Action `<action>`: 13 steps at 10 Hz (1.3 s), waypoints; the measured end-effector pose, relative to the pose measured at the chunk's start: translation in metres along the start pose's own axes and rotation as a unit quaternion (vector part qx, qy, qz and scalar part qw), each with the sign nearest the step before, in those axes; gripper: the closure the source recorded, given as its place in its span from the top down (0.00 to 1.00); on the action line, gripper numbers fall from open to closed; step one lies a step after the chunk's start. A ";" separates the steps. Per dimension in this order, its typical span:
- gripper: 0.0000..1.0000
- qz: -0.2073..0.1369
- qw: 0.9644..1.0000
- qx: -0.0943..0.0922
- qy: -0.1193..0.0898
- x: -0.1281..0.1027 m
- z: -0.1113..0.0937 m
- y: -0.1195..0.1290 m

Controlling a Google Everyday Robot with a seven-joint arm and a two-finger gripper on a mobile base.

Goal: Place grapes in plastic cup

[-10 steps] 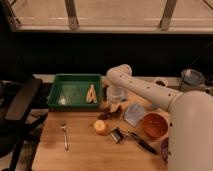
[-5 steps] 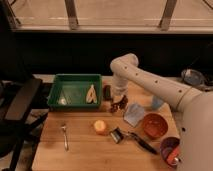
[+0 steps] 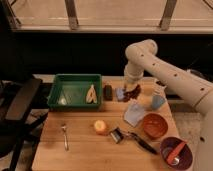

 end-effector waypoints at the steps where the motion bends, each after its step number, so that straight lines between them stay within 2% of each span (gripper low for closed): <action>1: 0.00 0.017 1.000 0.005 0.003 0.020 -0.008 0.000; 4: 0.00 0.079 0.997 0.010 0.018 0.082 -0.022 0.003; 6: 0.00 0.106 0.994 0.005 0.023 0.108 -0.024 0.005; 13: 0.00 0.116 0.993 0.002 0.023 0.112 -0.023 0.002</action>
